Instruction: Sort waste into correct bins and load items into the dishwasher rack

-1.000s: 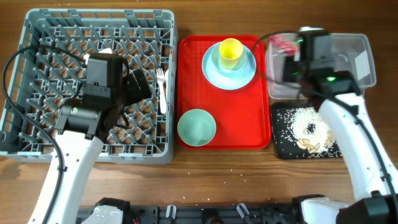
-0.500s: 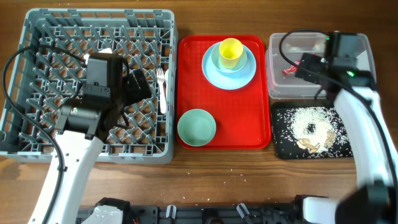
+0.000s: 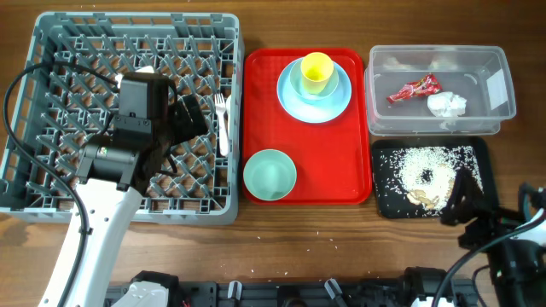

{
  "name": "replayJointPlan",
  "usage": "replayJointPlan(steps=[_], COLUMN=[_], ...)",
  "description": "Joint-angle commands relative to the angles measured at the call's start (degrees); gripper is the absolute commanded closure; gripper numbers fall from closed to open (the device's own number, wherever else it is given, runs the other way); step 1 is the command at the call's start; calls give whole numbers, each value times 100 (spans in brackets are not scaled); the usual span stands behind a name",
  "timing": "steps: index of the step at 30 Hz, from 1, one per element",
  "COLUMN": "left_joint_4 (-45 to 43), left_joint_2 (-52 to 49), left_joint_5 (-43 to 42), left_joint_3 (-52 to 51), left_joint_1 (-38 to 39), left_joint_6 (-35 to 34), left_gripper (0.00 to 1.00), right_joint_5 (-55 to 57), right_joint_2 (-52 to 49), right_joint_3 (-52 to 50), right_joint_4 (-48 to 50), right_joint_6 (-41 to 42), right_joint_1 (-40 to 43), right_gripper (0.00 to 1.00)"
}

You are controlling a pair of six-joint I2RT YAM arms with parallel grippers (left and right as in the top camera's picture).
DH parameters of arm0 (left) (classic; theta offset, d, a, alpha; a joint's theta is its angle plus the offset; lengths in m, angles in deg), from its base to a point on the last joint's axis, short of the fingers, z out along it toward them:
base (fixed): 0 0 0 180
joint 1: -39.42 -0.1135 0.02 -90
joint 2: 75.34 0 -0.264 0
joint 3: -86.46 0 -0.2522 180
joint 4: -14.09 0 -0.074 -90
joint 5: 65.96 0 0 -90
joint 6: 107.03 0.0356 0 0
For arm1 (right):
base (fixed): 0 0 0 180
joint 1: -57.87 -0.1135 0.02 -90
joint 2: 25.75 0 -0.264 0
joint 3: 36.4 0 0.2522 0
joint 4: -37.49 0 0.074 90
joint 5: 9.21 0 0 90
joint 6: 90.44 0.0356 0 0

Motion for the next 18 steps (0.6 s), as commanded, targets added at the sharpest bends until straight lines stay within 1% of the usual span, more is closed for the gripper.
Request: replayJointPlan(steps=[1,7,18], left_joint_4=[-9,-11,-9], left_joint_2=[4,4,4], left_joint_5=[-11,-11,-11], left_joint_3=[7,7,7], left_joint_1=[-37,-37,-37], left_joint_6=[-15,-13,-15], left_gripper=[0,0,0], right_joint_5=[37,37,37], right_joint_2=[37,37,37], right_joint_3=[-24,-26,-26], right_joint_4=[-310,-789,-807], right_joint_6=[107,105,107], right_joint_1=[11,11,11], right_gripper=[0,0,0])
